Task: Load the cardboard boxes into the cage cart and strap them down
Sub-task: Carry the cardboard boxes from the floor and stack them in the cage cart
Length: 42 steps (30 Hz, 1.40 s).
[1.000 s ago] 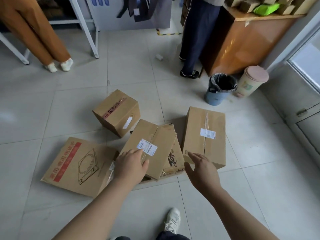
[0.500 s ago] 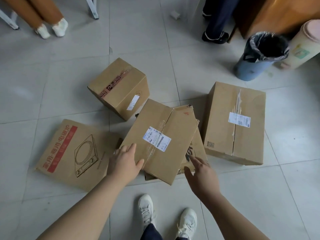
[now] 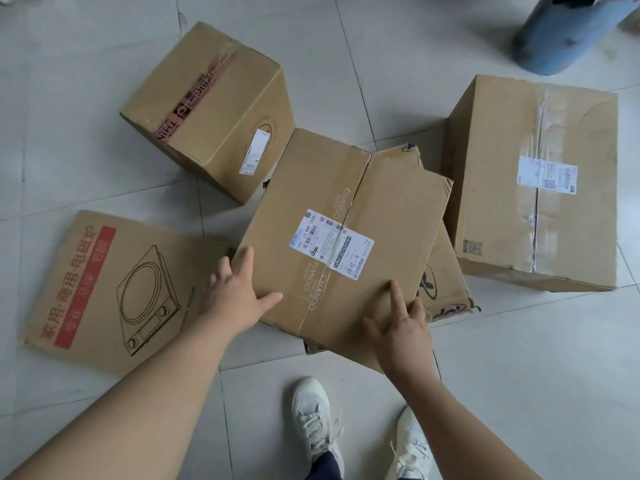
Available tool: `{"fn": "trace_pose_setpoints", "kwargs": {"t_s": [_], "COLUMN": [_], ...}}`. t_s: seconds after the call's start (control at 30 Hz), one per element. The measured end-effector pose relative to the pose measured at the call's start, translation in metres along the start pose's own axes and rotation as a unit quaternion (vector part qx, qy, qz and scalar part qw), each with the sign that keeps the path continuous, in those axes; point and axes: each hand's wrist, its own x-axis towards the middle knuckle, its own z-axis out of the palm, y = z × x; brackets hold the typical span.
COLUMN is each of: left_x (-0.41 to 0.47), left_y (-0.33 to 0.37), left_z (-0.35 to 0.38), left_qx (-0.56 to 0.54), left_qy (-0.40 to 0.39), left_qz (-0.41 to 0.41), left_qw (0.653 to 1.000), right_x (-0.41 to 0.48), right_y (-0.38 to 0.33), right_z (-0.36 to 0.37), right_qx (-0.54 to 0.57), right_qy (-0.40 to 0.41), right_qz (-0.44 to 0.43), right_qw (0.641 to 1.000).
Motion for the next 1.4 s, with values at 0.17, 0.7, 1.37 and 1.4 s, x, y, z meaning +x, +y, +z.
{"fn": "trace_pose_setpoints", "kwargs": {"t_s": [0.17, 0.7, 1.37, 1.4], "left_x": [0.015, -0.076, -0.446, -0.467], "left_y": [-0.007, 0.004, -0.021, -0.024], "left_z": [0.013, -0.037, -0.153, -0.153], "left_qx": [-0.089, -0.216, -0.416, -0.424], "left_qy": [0.008, 0.088, 0.307, 0.314], "left_qz": [0.010, -0.034, -0.299, -0.315], "left_qw": [0.996, 0.972, 0.802, 0.789], "right_x": [0.004, -0.020, -0.250, -0.268], "right_y": [0.006, -0.050, -0.214, -0.218], "right_z": [0.018, -0.086, -0.279, -0.281], "right_qx": [0.067, 0.009, -0.137, -0.141], "right_qy": [0.017, 0.050, -0.051, -0.061], "right_qz": [-0.002, -0.056, -0.463, -0.481], "right_qw": [0.998, 0.997, 0.874, 0.863]}}
